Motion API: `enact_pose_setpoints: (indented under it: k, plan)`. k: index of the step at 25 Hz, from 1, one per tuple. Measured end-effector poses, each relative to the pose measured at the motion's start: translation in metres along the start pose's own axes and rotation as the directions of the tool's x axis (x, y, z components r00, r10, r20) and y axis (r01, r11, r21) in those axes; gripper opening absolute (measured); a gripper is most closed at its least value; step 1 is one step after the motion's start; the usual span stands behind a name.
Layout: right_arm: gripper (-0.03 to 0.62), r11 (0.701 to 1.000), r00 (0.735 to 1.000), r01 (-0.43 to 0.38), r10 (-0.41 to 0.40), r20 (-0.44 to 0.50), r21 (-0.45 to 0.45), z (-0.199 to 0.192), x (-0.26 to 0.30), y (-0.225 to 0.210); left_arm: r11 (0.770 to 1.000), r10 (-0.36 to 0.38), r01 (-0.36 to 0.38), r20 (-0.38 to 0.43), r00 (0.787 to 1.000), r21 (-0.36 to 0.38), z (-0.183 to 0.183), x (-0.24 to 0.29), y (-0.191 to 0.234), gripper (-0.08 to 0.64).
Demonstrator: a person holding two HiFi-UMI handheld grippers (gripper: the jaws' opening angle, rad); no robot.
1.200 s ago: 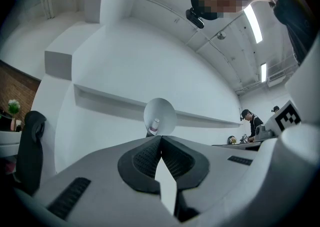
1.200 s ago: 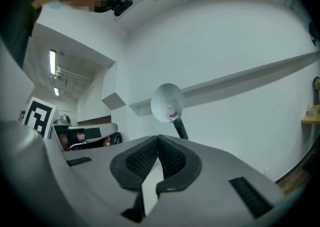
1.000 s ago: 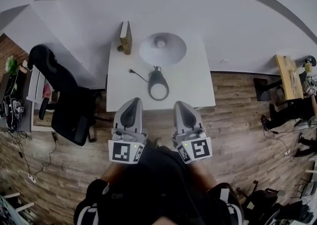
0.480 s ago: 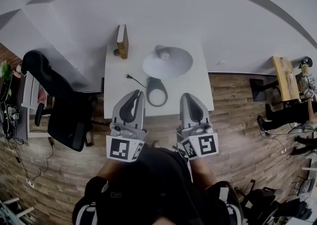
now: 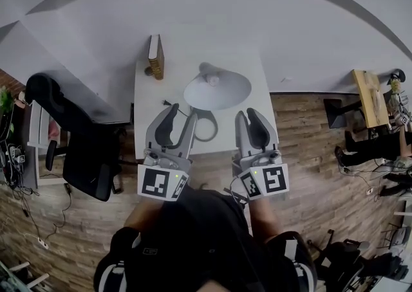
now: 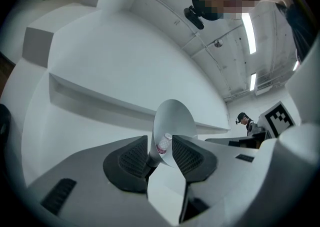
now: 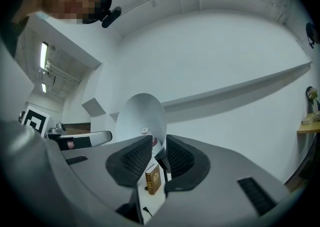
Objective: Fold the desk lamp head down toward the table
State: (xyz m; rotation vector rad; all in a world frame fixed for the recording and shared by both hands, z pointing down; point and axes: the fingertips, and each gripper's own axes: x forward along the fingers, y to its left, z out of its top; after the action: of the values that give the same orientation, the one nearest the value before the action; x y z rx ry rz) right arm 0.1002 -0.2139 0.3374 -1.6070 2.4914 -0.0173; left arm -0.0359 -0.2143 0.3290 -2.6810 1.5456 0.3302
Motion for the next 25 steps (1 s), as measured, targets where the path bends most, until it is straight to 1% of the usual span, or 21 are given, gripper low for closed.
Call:
enact_pose_setpoints:
  k: [5, 8, 13, 16, 20, 23, 24, 25]
  plan:
    - [0.099, 1.0, 1.0, 0.007, -0.007, 0.008, 0.006, 0.003, 0.012, -0.006, 1.0, -0.005, 0.005, 0.009, 1.0, 0.01, 0.004, 0.013, 0.006, 0.156]
    - [0.101, 1.0, 1.0, 0.007, -0.007, 0.013, 0.017, 0.003, 0.018, -0.008, 1.0, -0.02, 0.021, -0.003, 1.0, 0.02, 0.002, 0.021, 0.006, 0.156]
    - [0.103, 1.0, 1.0, 0.014, -0.014, 0.008, 0.028, 0.0, 0.027, -0.011, 1.0, -0.024, 0.024, -0.023, 0.999, -0.008, -0.005, 0.03, 0.011, 0.154]
    - [0.103, 0.999, 1.0, 0.01, -0.01, 0.003, 0.035, -0.002, 0.033, -0.013, 1.0, -0.022, 0.022, -0.03, 0.999, 0.0, -0.007, 0.036, 0.015, 0.142]
    - [0.072, 0.999, 1.0, -0.009, 0.01, -0.009, 0.051, -0.004, 0.039, -0.013, 0.999, -0.04, 0.04, -0.035, 0.999, 0.017, -0.008, 0.04, 0.013, 0.129]
    - [0.039, 0.999, 1.0, -0.017, 0.018, -0.007, 0.046, -0.004, 0.04, -0.009, 0.998, -0.052, 0.053, -0.034, 0.998, 0.031, -0.008, 0.04, 0.01, 0.098]
    - [0.038, 0.999, 1.0, -0.016, 0.017, -0.006, 0.044, -0.005, 0.04, -0.008, 0.998, -0.05, 0.052, -0.032, 0.998, 0.033, -0.008, 0.039, 0.009, 0.081]
    - [0.038, 0.999, 1.0, -0.016, 0.016, -0.006, 0.045, -0.005, 0.039, -0.008, 0.998, -0.047, 0.048, -0.029, 0.998, 0.031, -0.008, 0.038, 0.009, 0.08]
